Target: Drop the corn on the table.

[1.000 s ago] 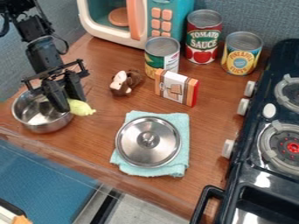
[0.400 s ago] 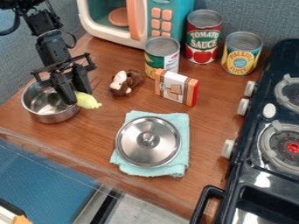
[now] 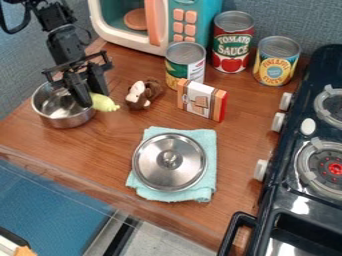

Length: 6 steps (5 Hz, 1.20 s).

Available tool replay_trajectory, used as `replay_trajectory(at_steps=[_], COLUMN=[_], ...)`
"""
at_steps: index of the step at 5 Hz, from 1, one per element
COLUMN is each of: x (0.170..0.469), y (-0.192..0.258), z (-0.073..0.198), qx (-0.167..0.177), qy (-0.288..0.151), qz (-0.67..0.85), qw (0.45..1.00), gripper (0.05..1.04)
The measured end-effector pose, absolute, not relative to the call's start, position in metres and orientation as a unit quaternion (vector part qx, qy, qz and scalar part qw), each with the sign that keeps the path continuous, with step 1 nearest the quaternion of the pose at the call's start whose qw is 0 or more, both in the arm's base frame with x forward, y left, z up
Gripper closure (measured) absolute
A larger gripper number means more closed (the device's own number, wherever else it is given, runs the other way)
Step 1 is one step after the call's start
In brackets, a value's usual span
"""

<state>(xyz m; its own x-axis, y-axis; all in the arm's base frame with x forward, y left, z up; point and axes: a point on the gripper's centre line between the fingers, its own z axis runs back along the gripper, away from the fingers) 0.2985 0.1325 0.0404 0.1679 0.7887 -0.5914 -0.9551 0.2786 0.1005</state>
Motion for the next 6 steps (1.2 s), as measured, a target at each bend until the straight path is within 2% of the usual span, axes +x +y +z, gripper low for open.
replay_trajectory(at_steps=[6], x=[0.334], y=[0.137], z=[0.047], qx=[-0.164], qy=[0.28], qz=[0.566], qw=[0.758], gripper=[0.708])
